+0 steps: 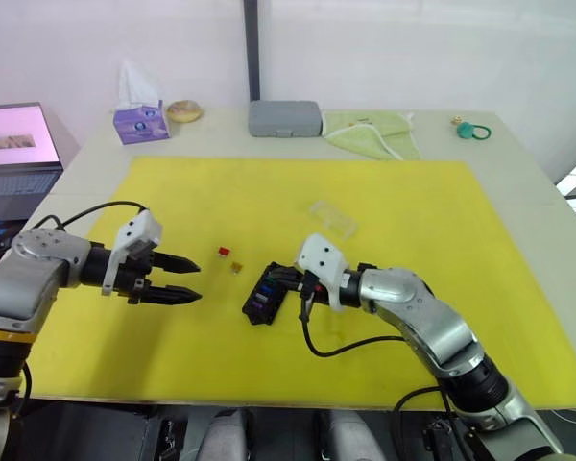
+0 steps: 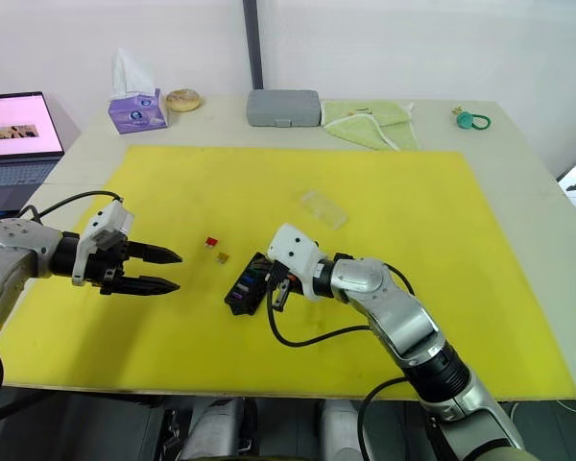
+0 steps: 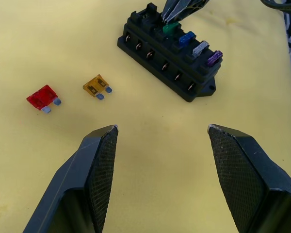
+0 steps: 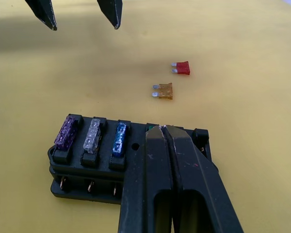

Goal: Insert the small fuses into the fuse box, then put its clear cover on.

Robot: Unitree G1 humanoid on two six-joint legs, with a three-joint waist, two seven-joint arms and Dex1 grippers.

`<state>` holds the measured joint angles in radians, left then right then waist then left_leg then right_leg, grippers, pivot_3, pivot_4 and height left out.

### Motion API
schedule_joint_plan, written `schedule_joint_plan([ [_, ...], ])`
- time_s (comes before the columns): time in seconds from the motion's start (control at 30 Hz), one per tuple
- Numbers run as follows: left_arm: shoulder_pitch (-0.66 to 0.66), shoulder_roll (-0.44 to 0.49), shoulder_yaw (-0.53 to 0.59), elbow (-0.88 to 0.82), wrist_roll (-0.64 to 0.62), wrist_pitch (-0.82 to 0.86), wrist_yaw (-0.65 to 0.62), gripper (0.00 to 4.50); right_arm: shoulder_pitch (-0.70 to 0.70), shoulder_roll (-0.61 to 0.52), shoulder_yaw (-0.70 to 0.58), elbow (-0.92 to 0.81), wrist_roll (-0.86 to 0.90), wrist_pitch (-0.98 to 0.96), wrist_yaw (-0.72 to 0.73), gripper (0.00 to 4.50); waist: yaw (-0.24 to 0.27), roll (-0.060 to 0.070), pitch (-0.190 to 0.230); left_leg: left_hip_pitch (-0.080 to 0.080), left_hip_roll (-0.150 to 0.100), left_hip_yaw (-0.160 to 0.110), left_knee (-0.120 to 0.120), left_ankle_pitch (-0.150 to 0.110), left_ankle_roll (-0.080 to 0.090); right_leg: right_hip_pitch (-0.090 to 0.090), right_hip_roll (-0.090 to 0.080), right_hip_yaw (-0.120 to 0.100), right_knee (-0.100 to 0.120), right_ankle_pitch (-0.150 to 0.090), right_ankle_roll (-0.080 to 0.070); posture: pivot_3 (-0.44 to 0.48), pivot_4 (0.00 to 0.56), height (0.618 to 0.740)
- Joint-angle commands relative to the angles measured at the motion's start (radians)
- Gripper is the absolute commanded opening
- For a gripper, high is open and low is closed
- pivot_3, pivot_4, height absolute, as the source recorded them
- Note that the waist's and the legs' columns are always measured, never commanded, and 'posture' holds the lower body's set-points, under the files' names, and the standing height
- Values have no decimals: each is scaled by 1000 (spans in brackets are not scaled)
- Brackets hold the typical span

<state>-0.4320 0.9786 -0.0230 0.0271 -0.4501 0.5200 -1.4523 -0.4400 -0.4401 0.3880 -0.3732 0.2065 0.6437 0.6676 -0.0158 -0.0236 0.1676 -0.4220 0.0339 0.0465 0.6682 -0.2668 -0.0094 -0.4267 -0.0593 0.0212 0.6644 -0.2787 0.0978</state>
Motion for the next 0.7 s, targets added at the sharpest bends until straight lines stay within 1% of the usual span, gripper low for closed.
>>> schedule_joint_plan([
  [0.03,-5,5,28,-21,-14,2,6,3119,19,0,14,26,-17,18,1,53,0,0,0,1,0,0,0,0,0,1,0,0,0,0,0,0,150,737],
  [0.17,-8,5,34,-1,-10,3,16,3119,-10,25,-76,-19,50,24,2,53,1,0,0,1,0,0,0,0,0,1,0,0,0,0,0,0,150,737],
  [0.23,-20,6,46,40,-6,6,30,3119,-27,38,-171,-57,111,27,-6,53,1,0,0,1,0,0,0,0,0,1,0,0,0,0,0,0,150,737],
  [0.3,-44,10,65,107,3,2,51,3119,-35,21,-278,-91,174,56,-5,53,2,0,0,1,0,0,0,0,0,1,0,0,0,0,0,0,150,737],
  [0.37,-64,24,81,191,16,-18,57,3119,-13,-30,-377,-119,241,106,16,53,3,0,0,1,0,0,0,0,0,1,0,0,0,0,0,0,150,737],
  [0.43,-76,39,96,284,40,-55,67,3119,37,-106,-469,-112,245,147,9,53,6,0,0,1,0,0,0,0,0,1,-1,0,0,0,0,0,150,737],
  [0.57,-117,37,133,481,83,-139,131,3119,227,-264,-628,-21,206,77,55,53,11,0,0,0,-1,0,0,0,0,1,-2,-1,-2,0,0,0,150,737],
  [0.6,-133,28,146,529,85,-157,149,3119,262,-281,-672,24,205,59,56,289,9,0,0,0,-2,0,0,0,0,1,-2,-1,-2,0,0,0,150,737],
  [0.67,-163,17,166,629,85,-179,158,3653,331,-309,-743,112,182,-3,57,835,7,0,0,0,-2,1,0,0,0,1,-2,-1,-1,0,0,0,150,737],
  [0.7,-171,14,170,680,91,-201,154,3923,366,-317,-781,169,164,-47,49,1244,5,0,0,0,-2,1,0,0,0,1,-1,-1,-1,0,0,0,150,737],
])
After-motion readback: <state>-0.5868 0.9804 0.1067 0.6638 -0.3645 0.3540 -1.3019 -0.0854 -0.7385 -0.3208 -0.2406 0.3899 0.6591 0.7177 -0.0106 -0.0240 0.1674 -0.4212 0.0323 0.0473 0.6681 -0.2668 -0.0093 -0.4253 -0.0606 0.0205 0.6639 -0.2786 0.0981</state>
